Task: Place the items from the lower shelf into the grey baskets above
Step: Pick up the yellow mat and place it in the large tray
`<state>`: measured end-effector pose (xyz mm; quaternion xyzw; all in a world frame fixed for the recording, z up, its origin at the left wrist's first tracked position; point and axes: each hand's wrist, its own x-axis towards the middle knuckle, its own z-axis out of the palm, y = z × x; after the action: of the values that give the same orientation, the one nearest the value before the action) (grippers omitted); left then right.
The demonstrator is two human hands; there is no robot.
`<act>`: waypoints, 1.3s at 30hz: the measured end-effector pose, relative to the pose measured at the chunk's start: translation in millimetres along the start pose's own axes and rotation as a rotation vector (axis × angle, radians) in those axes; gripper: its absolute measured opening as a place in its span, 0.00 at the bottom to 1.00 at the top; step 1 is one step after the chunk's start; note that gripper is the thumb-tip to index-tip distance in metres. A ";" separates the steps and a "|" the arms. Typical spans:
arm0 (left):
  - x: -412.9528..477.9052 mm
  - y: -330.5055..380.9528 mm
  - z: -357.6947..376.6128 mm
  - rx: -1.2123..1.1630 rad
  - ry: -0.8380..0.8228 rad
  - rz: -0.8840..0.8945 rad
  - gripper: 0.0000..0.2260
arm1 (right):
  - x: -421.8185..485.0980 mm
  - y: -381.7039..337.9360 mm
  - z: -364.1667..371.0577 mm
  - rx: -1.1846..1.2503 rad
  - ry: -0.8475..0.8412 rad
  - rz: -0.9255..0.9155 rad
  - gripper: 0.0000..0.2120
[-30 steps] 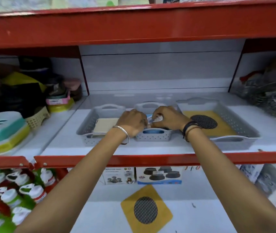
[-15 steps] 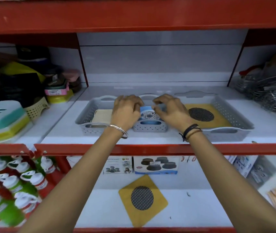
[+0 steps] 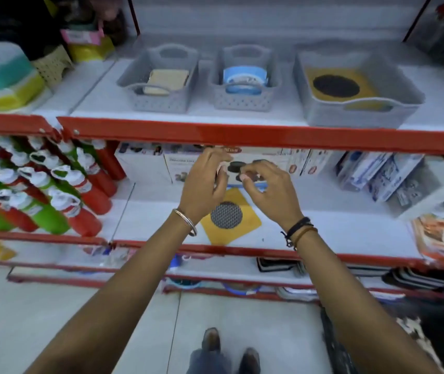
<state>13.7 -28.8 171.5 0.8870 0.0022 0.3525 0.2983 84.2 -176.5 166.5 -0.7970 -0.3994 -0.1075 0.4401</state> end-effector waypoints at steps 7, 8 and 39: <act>-73.4 -75.9 60.6 0.182 -0.482 -0.722 0.22 | -46.4 68.8 59.2 -0.079 -0.237 0.435 0.12; -82.3 -82.5 68.1 0.213 -0.560 -0.858 0.23 | -50.0 78.8 66.9 -0.118 -0.294 0.491 0.15; -106.6 3.4 -14.9 -0.447 0.167 -0.417 0.19 | -65.2 2.4 -0.2 0.314 0.057 0.329 0.08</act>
<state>-76.5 -46.6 115.2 0.7480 0.1308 0.3470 0.5505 43.0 -212.7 131.1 -0.7698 -0.2634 0.0065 0.5814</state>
